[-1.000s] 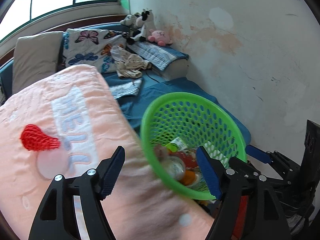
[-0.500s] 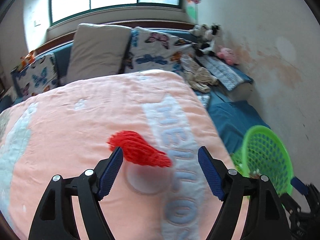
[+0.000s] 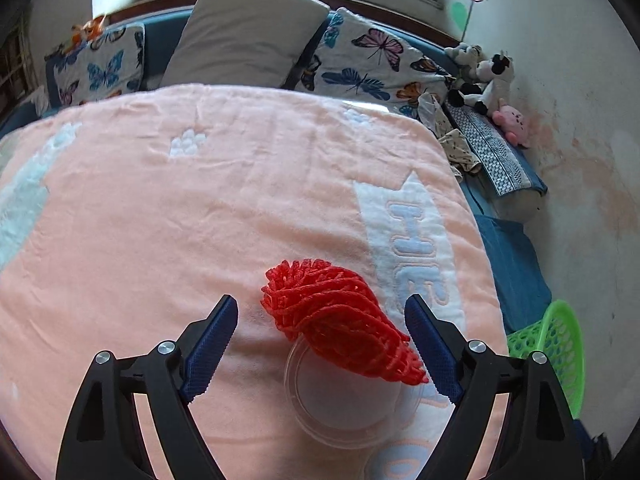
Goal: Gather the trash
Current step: 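Grasp the red mesh net with the left tool while the right tool grasps the clear plastic lid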
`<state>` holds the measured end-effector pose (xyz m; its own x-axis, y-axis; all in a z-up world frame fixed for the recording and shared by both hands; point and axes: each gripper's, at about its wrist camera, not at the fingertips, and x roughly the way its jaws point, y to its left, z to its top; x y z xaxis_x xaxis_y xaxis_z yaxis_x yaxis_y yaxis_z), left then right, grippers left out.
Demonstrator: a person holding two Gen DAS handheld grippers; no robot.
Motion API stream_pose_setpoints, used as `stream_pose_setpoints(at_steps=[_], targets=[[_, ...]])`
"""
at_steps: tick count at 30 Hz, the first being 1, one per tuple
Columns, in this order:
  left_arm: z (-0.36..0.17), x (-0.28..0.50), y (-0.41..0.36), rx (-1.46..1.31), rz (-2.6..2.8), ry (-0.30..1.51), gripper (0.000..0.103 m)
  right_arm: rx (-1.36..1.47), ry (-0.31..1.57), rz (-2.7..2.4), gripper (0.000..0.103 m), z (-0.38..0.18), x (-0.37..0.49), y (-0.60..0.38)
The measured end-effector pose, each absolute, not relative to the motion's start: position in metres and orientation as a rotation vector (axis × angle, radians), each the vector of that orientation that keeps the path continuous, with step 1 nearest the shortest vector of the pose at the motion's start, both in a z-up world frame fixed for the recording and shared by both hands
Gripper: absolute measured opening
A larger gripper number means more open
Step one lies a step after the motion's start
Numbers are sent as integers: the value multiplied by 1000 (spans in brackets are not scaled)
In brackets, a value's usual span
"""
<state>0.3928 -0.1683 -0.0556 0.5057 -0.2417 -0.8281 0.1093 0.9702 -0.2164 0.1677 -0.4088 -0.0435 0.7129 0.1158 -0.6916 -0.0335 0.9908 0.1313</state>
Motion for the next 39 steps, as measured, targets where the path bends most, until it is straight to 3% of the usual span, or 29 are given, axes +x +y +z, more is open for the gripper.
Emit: stream_pose_setpoints(at_steps=[2, 7, 10, 24, 39], targets=[[-62, 395, -168, -160, -216, 1037, 76, 100, 783, 98, 73, -46, 173, -402], [-70, 396, -164, -211, -277, 1062, 47, 87, 803, 140, 74, -52, 186, -387], [-65, 393, -157, -221, -295, 1046, 38, 88, 811, 170, 77, -55, 193, -378], [-8, 364, -95, -171, -276, 913, 34, 114, 862, 329, 93, -74, 244, -322], [-20, 360, -65, -175, -252, 927, 34, 50, 920, 306, 96, -105, 296, -288]])
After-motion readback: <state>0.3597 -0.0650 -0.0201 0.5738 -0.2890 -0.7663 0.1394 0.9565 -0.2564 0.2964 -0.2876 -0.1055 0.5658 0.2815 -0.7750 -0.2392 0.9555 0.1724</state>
